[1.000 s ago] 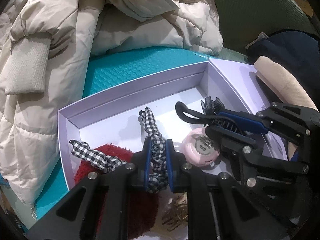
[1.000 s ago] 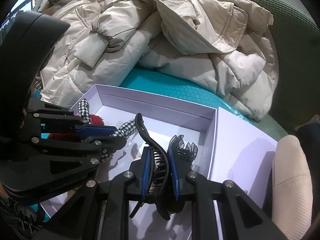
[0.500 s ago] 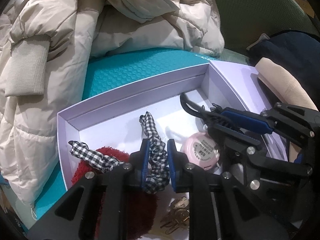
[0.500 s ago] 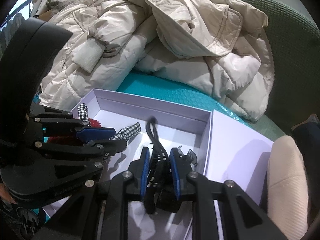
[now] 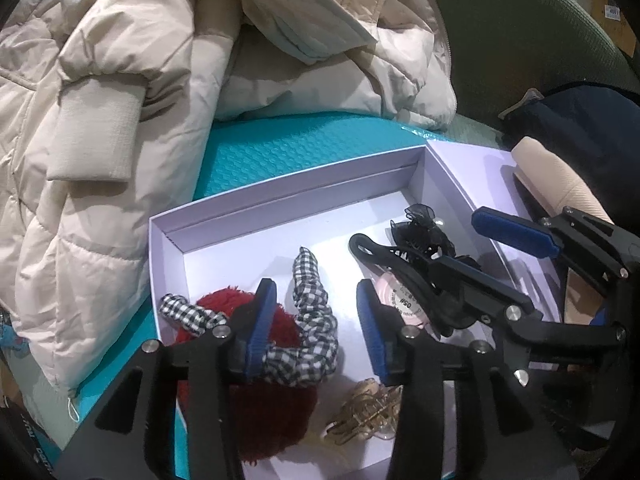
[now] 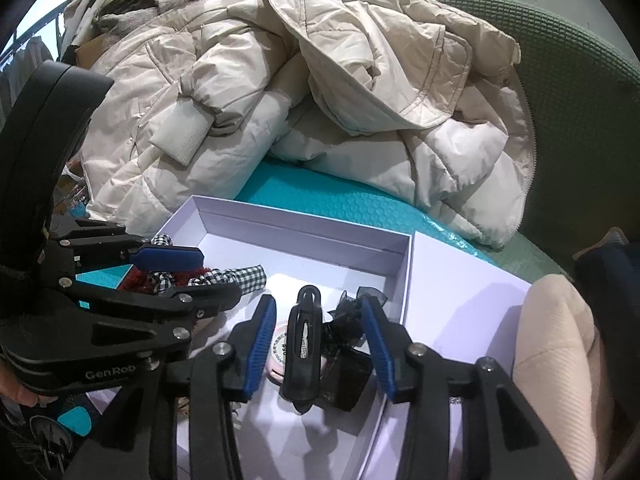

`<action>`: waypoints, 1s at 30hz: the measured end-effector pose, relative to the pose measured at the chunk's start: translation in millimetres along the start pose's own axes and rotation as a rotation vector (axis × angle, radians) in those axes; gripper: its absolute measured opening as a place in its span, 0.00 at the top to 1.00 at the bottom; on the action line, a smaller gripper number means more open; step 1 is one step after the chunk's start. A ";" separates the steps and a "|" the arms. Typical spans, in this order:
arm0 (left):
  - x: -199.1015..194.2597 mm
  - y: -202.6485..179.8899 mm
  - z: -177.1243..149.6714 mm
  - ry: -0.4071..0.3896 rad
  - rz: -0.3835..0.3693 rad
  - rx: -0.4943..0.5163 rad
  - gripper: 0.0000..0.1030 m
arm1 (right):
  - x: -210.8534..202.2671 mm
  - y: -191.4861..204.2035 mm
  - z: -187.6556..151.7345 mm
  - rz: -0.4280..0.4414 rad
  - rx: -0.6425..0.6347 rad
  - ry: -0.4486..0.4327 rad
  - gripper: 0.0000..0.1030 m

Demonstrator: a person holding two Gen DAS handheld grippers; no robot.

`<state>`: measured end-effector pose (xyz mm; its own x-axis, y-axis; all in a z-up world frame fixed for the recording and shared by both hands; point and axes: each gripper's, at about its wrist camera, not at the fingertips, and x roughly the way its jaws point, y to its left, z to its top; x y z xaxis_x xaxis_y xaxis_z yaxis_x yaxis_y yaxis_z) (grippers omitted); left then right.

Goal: Organize objects

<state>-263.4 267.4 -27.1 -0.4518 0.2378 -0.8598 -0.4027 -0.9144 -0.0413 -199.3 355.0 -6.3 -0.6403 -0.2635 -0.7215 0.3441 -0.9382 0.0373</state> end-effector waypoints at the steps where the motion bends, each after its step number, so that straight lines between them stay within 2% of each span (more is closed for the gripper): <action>1: -2.8 0.1 -0.3 -0.003 0.001 0.000 0.60 | -1.5 0.3 0.3 -0.005 0.000 -0.001 0.54; 8: -23.8 0.2 -5.5 -0.030 -0.003 -0.010 0.56 | -17.9 1.5 1.9 -0.036 0.000 -0.019 0.54; 13: -47.5 3.2 -11.9 -0.064 -0.004 -0.016 0.46 | -34.4 6.4 5.6 -0.051 -0.006 -0.044 0.54; 21: -81.2 9.0 -19.6 -0.076 0.006 -0.013 0.45 | -64.7 20.2 12.9 -0.076 -0.029 -0.081 0.54; 30: -120.8 6.5 -30.3 -0.108 0.007 -0.007 0.41 | -95.3 34.4 7.4 -0.082 -0.032 -0.064 0.54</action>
<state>-187.4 222.8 61.1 -0.5375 0.2650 -0.8005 -0.3940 -0.9182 -0.0395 -131.5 346.2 68.8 -0.7094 -0.2014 -0.6754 0.3100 -0.9498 -0.0424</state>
